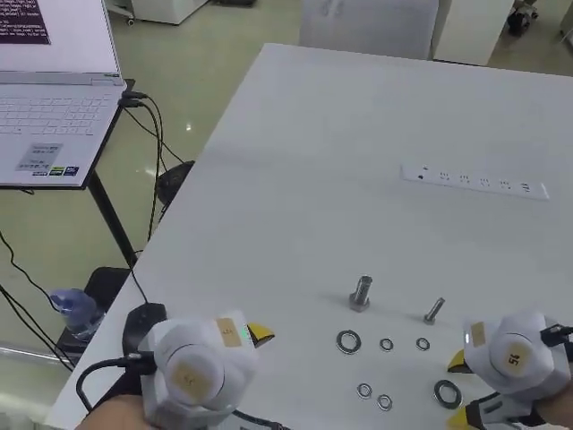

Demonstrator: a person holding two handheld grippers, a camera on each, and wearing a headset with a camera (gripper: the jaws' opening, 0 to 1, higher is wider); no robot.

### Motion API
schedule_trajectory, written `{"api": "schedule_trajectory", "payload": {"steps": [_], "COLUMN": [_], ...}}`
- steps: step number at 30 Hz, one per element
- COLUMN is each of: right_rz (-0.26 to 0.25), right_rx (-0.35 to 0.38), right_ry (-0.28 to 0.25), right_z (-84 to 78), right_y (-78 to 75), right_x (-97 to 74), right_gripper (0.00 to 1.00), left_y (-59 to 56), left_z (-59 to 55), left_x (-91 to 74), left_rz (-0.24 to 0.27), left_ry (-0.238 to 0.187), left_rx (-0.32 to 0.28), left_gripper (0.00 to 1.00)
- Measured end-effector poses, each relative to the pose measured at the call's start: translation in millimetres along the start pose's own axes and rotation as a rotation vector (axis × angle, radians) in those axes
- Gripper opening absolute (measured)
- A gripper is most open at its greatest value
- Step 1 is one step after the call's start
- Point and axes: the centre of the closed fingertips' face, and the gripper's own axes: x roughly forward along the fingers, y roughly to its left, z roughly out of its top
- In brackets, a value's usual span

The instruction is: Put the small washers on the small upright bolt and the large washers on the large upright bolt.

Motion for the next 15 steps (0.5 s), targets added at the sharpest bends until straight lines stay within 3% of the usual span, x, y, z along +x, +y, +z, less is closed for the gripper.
{"api": "schedule_trajectory", "payload": {"steps": [11,15], "right_rz": [-0.003,0.003], "right_rx": [0.003,-0.02], "right_ry": [0.023,0.064], "right_z": [0.3,0.5], "right_y": [1.0,0.5], "right_x": [-0.3,0.3], "right_gripper": [0.36,0.31], "left_y": [-2.8,-2.3], "left_z": [-1.6,-2.5], "left_x": [-0.8,-2.1], "left_rz": [0.001,0.004], "left_ry": [-0.01,-0.01], "left_rx": [-0.012,-0.017], "left_gripper": [0.75,0.74]}}
